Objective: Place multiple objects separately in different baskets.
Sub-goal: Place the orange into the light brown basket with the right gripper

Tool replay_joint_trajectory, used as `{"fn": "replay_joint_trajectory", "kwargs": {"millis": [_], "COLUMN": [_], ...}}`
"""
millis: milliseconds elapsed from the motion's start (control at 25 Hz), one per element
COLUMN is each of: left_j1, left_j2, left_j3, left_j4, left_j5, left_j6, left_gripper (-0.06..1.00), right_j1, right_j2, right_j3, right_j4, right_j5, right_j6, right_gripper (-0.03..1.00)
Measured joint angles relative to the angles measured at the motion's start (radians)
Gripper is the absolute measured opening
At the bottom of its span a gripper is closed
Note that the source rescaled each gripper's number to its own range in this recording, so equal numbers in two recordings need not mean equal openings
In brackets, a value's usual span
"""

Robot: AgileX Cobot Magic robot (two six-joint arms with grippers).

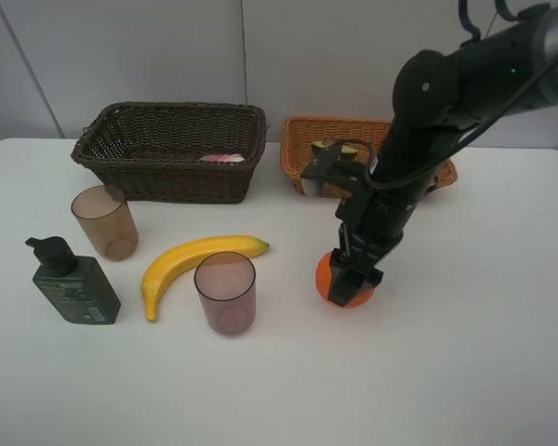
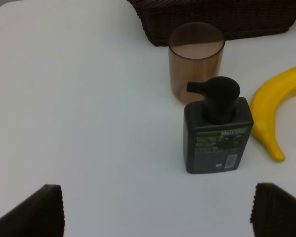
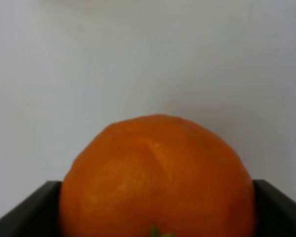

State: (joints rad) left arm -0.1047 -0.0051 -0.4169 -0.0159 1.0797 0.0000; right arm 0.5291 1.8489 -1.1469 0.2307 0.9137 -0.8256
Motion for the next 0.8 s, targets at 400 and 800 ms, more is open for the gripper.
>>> {"fn": "replay_joint_trajectory", "kwargs": {"millis": [400, 800], "left_j1": [0.0, 0.0], "left_j2": [0.0, 0.0], "left_j3": [0.0, 0.0], "left_j4": [0.0, 0.0], "left_j5": [0.0, 0.0], "left_j6": [0.0, 0.0], "left_gripper": [1.0, 1.0], "right_j1": [0.0, -0.046], "right_j2": [0.0, 0.001], "right_j3": [-0.218, -0.35], "right_j4": [-0.134, -0.243], "right_j5": [0.072, 0.015], "right_j6": [0.0, 0.0], "right_gripper": [0.63, 0.63]}}
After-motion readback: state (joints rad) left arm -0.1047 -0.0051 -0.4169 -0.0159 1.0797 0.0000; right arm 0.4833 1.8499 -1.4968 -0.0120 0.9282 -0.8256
